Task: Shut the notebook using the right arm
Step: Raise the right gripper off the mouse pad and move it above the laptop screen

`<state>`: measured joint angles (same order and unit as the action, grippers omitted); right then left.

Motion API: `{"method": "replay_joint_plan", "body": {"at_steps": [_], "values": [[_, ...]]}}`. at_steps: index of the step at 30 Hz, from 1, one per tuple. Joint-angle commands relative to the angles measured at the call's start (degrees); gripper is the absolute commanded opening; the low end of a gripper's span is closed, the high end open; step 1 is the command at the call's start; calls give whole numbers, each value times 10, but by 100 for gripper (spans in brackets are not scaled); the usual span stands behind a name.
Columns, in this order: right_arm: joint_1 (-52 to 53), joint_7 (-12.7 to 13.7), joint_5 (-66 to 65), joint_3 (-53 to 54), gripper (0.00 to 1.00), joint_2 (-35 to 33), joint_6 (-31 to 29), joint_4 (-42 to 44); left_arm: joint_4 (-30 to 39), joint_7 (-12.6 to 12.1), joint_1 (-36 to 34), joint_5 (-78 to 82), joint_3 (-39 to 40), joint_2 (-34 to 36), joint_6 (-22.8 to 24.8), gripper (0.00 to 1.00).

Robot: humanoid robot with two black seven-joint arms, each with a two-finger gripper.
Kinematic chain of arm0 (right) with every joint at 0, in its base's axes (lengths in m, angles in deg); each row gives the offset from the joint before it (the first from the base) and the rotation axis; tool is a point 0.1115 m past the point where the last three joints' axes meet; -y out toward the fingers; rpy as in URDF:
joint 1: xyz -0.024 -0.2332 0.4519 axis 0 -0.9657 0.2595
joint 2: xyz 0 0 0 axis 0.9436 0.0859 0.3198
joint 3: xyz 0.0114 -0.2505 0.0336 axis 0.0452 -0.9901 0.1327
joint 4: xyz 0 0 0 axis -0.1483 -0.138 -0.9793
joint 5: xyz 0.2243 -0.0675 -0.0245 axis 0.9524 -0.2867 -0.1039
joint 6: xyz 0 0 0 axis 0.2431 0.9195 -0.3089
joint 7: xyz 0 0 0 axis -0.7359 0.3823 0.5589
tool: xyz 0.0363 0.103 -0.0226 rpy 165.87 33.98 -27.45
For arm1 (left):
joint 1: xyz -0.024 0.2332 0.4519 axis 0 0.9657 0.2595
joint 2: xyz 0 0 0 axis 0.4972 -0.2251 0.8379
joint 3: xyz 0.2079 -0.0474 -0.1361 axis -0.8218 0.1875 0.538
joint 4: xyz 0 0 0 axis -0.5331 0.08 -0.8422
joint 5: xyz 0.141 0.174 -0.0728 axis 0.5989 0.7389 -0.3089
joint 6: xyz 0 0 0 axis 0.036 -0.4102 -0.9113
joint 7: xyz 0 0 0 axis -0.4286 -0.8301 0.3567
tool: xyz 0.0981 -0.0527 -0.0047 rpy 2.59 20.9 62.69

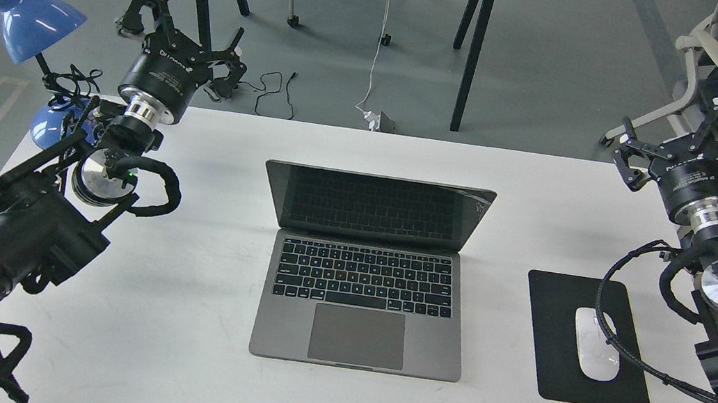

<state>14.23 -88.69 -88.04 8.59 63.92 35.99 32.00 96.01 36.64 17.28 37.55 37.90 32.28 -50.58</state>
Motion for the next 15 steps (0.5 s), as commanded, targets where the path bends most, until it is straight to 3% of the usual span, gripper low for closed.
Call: {"method": "replay_joint_plan", "body": {"at_steps": [1,10,15], "values": [[0,-1,0,-16,100,-2,-1,-1,-1,0,0,2,-2,0,0,100],[6,0,-5,-25,100,-2,-1,-7,-1,0,0,1,0,0,0,100],[47,-3,-6,-98,100,3,0,-2,0,-1,0,0,0,0,0,100]]}}
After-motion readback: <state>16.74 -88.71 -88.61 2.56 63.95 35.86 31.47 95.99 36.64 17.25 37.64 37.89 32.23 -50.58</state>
